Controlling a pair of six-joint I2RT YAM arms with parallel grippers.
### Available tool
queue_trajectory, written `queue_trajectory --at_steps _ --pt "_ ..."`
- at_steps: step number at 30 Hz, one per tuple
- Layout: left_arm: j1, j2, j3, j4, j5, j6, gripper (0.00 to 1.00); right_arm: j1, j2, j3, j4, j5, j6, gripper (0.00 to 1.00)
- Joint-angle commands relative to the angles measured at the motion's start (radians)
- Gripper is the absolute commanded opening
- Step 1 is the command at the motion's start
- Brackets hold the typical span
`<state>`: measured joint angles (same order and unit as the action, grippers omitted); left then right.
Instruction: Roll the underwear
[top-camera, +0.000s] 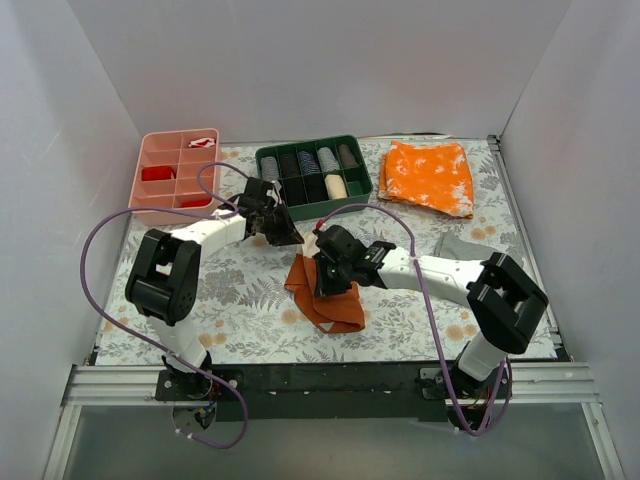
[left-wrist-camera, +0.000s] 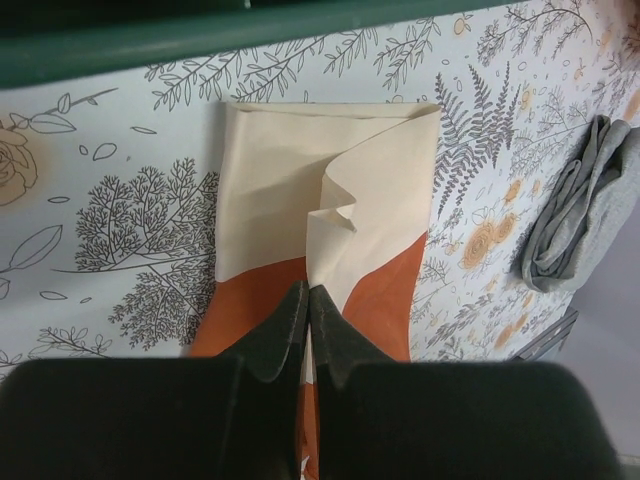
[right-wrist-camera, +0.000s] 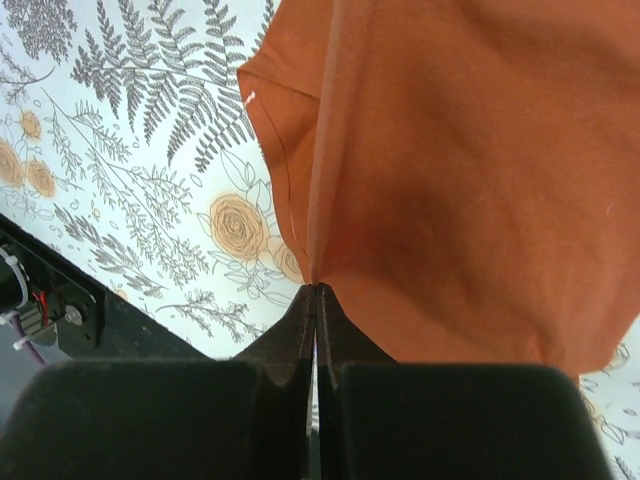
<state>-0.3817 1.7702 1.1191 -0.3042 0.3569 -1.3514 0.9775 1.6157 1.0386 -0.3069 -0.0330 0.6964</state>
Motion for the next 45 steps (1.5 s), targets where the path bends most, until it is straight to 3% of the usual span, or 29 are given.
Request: queue_trajectory --at_steps 1,18,32,34,37,38,39,41,42,45 --pt "0.014 -0.002 0.028 0.048 0.024 0.04 0.0 0.009 0.036 0.057 0.066 -0.018 0.009 0.01" --pt "0.017 0.118 0.145 0.03 0.068 0.11 0.0 0.007 0.142 0.158 0.08 0.027 -0.006 0.01" --pt "0.023 0.161 0.136 0.027 0.019 0.124 0.0 0.003 0.205 0.198 0.141 0.064 -0.026 0.01" --pt "0.024 0.169 0.142 0.024 0.019 0.13 0.04 -0.002 0.213 0.196 0.157 0.051 -0.026 0.02" --pt "0.027 0.167 0.149 0.01 0.011 0.132 0.11 -0.01 0.22 0.192 0.167 0.007 -0.035 0.14" --pt "0.029 0.167 0.153 0.004 0.011 0.133 0.13 -0.013 0.214 0.184 0.181 -0.008 -0.043 0.21" --pt "0.029 0.166 0.156 -0.003 0.004 0.135 0.16 -0.013 0.185 0.172 0.195 -0.019 -0.052 0.33" --pt "0.029 0.15 0.159 -0.019 -0.002 0.14 0.3 -0.016 0.132 0.103 0.245 -0.013 -0.063 0.4" --pt "0.03 0.143 0.157 -0.024 -0.01 0.14 0.36 -0.017 0.057 0.068 0.264 -0.008 -0.066 0.48" --pt "0.032 0.094 0.151 -0.044 -0.029 0.147 0.5 -0.025 -0.13 -0.05 0.266 0.089 -0.061 0.53"
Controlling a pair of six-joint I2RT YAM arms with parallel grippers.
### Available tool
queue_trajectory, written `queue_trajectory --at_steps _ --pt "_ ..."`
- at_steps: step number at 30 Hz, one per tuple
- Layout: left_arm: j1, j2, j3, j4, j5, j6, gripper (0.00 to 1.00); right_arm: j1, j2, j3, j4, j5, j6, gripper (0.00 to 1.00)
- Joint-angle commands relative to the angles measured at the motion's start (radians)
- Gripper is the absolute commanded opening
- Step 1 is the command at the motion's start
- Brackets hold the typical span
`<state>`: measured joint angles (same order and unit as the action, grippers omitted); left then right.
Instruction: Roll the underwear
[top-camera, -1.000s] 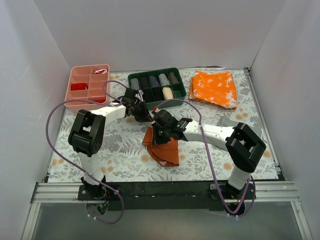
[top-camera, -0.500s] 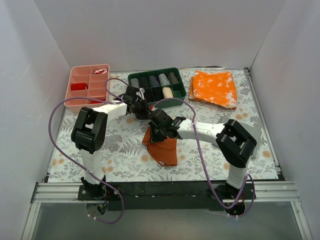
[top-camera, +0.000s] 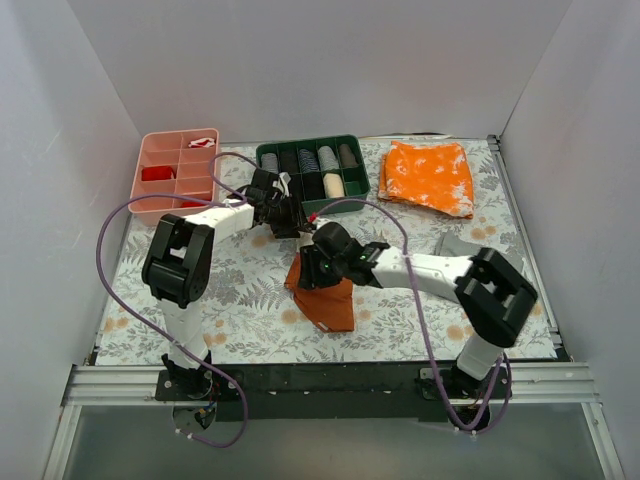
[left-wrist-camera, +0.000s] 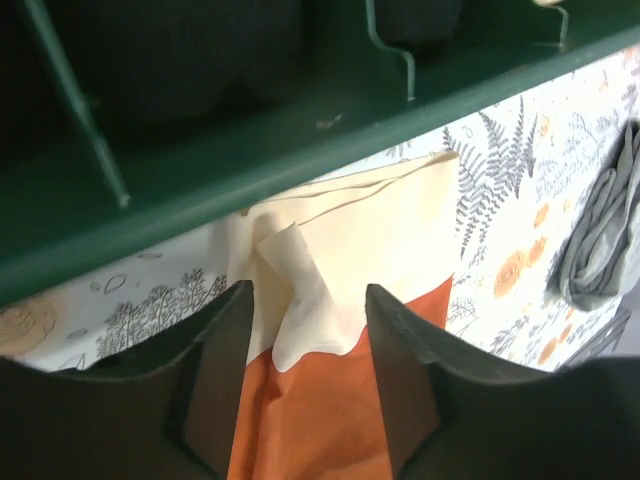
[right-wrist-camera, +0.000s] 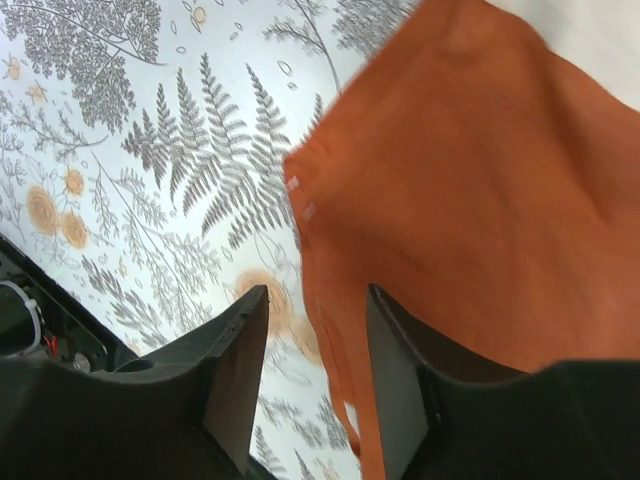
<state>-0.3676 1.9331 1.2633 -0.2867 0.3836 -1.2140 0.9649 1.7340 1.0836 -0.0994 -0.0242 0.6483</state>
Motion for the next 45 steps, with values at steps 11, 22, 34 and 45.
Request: queue_trajectory --at_steps 11,22,34,45 --pt "0.021 -0.23 -0.093 -0.08 -0.014 -0.004 0.65 -0.146 -0.677 -0.418 -0.091 0.276 0.065 0.56" --pt "0.018 -0.453 -0.412 -0.043 0.037 -0.07 0.63 -0.172 -0.527 -0.413 -0.008 0.05 0.034 0.24" --pt "-0.01 -0.548 -0.522 -0.006 0.015 -0.081 0.54 -0.149 -0.415 -0.432 0.09 -0.135 0.044 0.16" --pt "-0.05 -0.456 -0.493 0.02 -0.011 -0.062 0.43 -0.14 -0.35 -0.41 0.138 -0.169 0.044 0.16"
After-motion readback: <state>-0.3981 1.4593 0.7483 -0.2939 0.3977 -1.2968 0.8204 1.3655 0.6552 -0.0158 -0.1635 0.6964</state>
